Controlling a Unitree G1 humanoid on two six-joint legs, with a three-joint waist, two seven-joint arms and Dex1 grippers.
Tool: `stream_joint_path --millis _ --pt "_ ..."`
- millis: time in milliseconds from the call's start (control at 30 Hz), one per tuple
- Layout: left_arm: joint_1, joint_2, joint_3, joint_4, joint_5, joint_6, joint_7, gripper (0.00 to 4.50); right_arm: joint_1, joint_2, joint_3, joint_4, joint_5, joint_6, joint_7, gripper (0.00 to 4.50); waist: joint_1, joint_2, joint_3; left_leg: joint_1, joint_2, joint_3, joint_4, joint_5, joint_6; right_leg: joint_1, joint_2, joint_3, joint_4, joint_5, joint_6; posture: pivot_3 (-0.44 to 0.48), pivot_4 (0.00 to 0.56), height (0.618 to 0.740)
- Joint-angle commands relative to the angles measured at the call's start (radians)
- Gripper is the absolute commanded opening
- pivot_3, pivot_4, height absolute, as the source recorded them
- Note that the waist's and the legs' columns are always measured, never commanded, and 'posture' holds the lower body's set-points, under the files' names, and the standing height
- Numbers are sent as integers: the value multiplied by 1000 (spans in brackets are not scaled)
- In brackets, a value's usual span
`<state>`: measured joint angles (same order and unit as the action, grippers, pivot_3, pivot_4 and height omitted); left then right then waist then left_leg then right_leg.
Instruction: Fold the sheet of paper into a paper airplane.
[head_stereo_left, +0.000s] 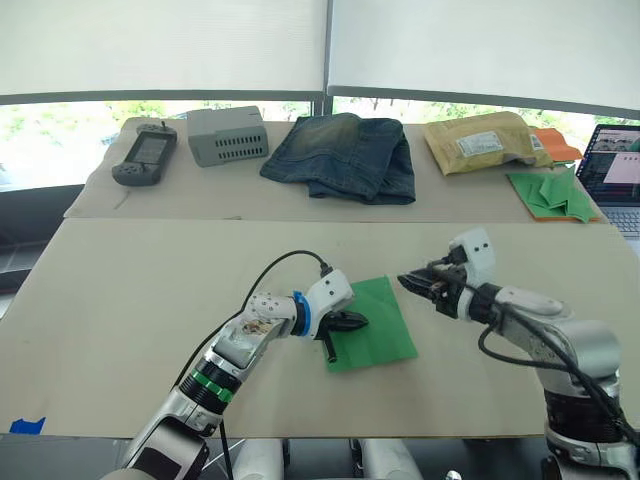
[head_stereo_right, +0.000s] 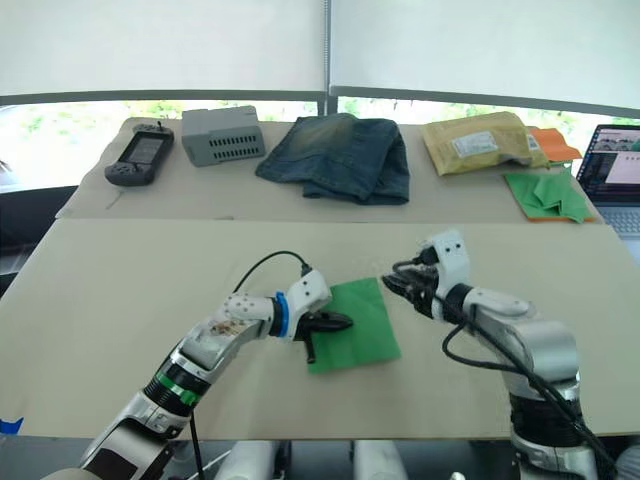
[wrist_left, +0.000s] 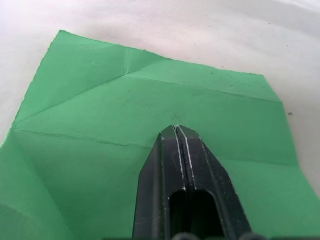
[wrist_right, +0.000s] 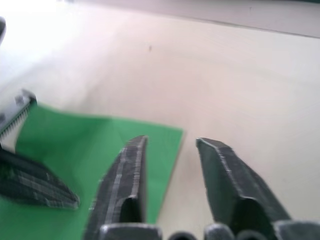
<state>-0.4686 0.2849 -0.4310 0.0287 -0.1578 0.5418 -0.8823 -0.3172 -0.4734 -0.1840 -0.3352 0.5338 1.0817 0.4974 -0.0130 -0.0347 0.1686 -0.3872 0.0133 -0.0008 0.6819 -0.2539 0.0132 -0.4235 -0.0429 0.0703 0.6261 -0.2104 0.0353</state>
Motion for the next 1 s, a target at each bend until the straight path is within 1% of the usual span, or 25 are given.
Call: stream_joint_path --millis 33,200,333,633,700,733,800,833,867,933,967,1000 --pt "7 -4 -11 20 15 9 10 0 -28 23 -30 51 41 42 -14 2903 0 0 0 0 0 0 0 0 0 0 0 0 0 0 0 0 150 728" --pt "5 -6 -5 15 12 16 14 0 -67 41 -27 155 50 38 -21 2903 -1 0 0 -1 -1 1 0 0 0 0 -1 1 -1 0 0 0 150 728" --pt "14 -5 -6 2 10 23 18 0 -97 33 0 231 62 22 34 2903 -3 0 0 0 0 1 0 0 0 0 -1 1 0 0 0 0 150 728" --pt "15 -6 -7 3 15 8 21 0 -121 -19 127 272 16 -66 164 2903 -4 0 0 0 -1 1 0 0 0 0 -1 1 0 0 0 0 150 728" --pt "17 -4 -6 2 16 3 20 0 -122 -24 133 269 18 -75 171 2903 -4 0 0 0 -1 1 0 0 0 0 -1 1 0 0 0 0 150 728" --pt "17 -3 -4 2 15 3 21 0 -119 -30 140 264 15 -83 177 2381 -4 0 0 0 0 1 0 0 0 0 -1 1 0 0 0 0 150 728" --pt "18 -2 -3 2 15 4 21 0 -114 -36 144 257 11 -94 180 1771 -4 0 0 0 0 1 0 0 0 0 -1 1 0 0 0 0 150 728" --pt "18 -1 -3 2 15 3 21 0 -110 -41 148 252 6 -103 182 1345 -4 0 0 0 0 1 0 0 0 0 -1 1 0 0 0 0 150 728" --pt "18 -1 -3 3 15 3 22 0 -103 -49 155 241 -9 -132 184 1060 -4 0 0 0 0 1 0 0 0 0 -1 1 0 0 0 0 150 728" --pt "17 0 -3 3 16 3 21 0 -91 -57 160 219 -28 -174 184 345 -4 0 0 0 0 1 0 0 0 0 -1 1 0 0 0 0 150 728" --pt "17 0 -3 3 16 2 21 0 -83 -67 170 205 -47 -205 187 31 -4 0 0 0 0 1 0 0 0 0 0 1 0 0 0 0 150 728" --pt "17 1 -3 4 16 1 21 0 -77 -72 175 194 -57 -221 185 31 -4 0 0 0 0 1 0 0 0 0 -1 1 0 0 1 0 150 728"
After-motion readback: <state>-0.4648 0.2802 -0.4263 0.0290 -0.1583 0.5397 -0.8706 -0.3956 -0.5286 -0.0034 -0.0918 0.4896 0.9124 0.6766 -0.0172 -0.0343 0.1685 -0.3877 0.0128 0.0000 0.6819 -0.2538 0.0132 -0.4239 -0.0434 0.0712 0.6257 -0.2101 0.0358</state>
